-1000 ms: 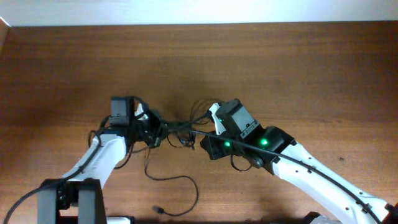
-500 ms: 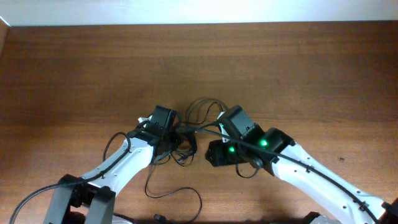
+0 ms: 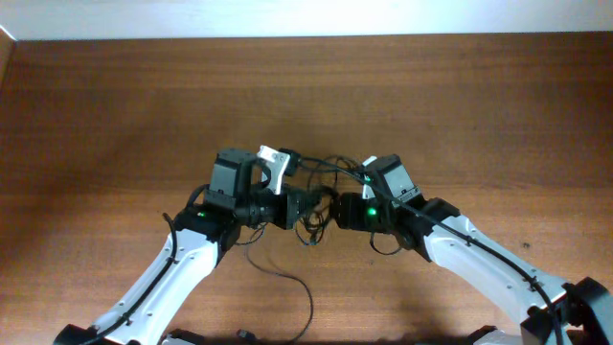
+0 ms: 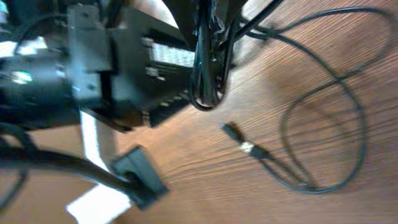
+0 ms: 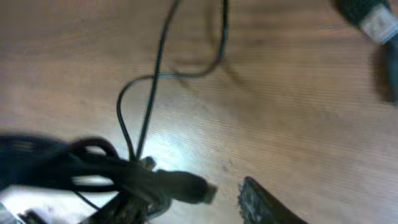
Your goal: Untangle cables
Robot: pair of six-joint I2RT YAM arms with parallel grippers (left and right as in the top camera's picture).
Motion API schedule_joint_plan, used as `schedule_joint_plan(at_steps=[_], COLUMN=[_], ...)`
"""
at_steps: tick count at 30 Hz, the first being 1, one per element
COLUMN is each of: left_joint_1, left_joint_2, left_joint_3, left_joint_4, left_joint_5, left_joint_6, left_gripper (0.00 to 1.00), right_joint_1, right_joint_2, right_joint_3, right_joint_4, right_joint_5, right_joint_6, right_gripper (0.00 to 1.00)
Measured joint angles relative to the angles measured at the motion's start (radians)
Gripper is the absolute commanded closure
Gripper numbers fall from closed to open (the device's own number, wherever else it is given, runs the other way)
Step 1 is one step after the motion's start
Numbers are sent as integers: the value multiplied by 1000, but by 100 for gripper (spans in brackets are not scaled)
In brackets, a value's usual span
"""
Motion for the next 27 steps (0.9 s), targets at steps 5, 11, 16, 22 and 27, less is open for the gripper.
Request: schedule_joint_plan(at_steps=[5, 11, 16, 22, 27], left_joint_1=[43, 123, 244, 248, 149], left_joint_2=[-2, 5, 17, 0, -3], left_joint_3=[-8, -20, -35, -23, -19], left_joint_4=[206, 202, 190, 229, 288], left_joint_5=[301, 397, 462, 422, 340], left_joint_6=[-50, -91, -100, -81, -29], left_gripper=[100, 100, 100, 100, 100], right_joint_1=[-2, 18, -3, -107, -104], right_joint_2=[-8, -36, -56, -272, -375], right_joint_3=[-1, 35, 82, 54, 50], right_joint_4=[216, 47, -63, -169, -43], right_joint_5=[-82, -21, -67, -192, -217], right_joint_6=[102, 127, 99, -5, 137], right_gripper=[76, 96, 89, 61, 67])
